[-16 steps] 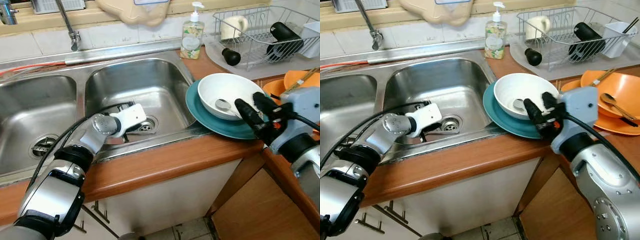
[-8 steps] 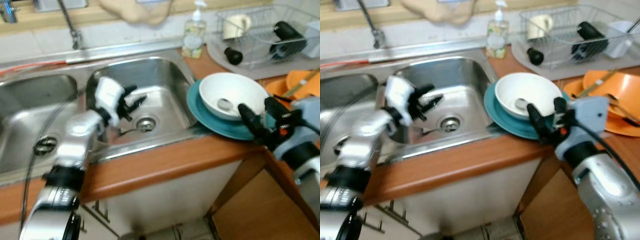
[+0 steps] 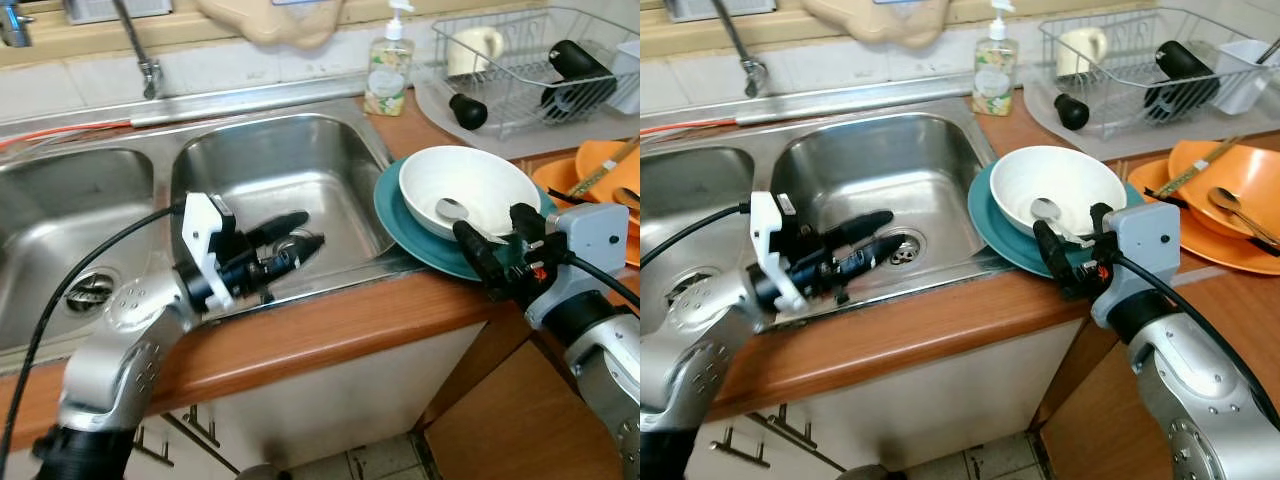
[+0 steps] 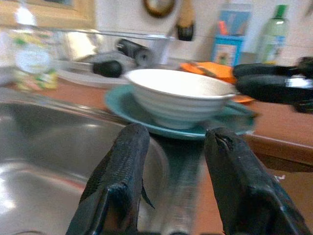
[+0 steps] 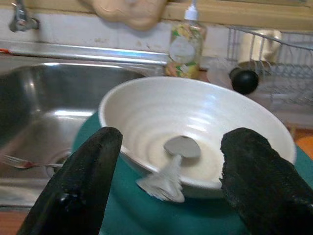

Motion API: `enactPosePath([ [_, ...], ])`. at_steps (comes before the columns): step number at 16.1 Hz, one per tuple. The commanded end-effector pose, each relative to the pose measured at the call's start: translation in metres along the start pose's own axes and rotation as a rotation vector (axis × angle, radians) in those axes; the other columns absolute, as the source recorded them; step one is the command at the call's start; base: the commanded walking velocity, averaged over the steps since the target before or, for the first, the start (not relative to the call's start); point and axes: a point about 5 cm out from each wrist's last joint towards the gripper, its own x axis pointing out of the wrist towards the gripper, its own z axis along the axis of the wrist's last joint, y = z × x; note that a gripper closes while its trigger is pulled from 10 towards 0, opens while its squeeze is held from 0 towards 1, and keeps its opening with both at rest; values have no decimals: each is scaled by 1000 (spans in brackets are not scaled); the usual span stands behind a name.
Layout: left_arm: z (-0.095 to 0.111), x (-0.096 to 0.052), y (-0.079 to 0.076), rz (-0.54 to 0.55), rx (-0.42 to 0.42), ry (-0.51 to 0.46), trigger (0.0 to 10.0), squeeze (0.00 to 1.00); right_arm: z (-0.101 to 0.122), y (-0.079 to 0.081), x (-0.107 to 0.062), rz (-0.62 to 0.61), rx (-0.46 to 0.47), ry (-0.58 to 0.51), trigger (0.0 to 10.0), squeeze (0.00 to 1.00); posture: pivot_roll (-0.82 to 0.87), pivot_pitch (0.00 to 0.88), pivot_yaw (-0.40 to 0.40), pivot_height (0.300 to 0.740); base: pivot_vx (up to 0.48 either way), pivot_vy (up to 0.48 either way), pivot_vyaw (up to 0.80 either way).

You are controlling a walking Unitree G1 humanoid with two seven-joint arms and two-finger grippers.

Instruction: Kitchen organization

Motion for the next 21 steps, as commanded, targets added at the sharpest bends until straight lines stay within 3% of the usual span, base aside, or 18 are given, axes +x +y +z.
enactPosePath([
  [1,1,1,-11,-59,-29,27,10000,0,-4,-3,-1,-5,5,19,196,0,-109,0,79,740,0,0,0],
  [5,1,1,-24,-100,-73,56,10000,0,-12,-6,4,-9,24,52,0,0,-104,0,75,740,0,0,0],
  [21,4,0,-31,-103,-62,77,10000,0,0,-6,5,17,33,-37,0,0,-101,0,71,740,0,0,0],
])
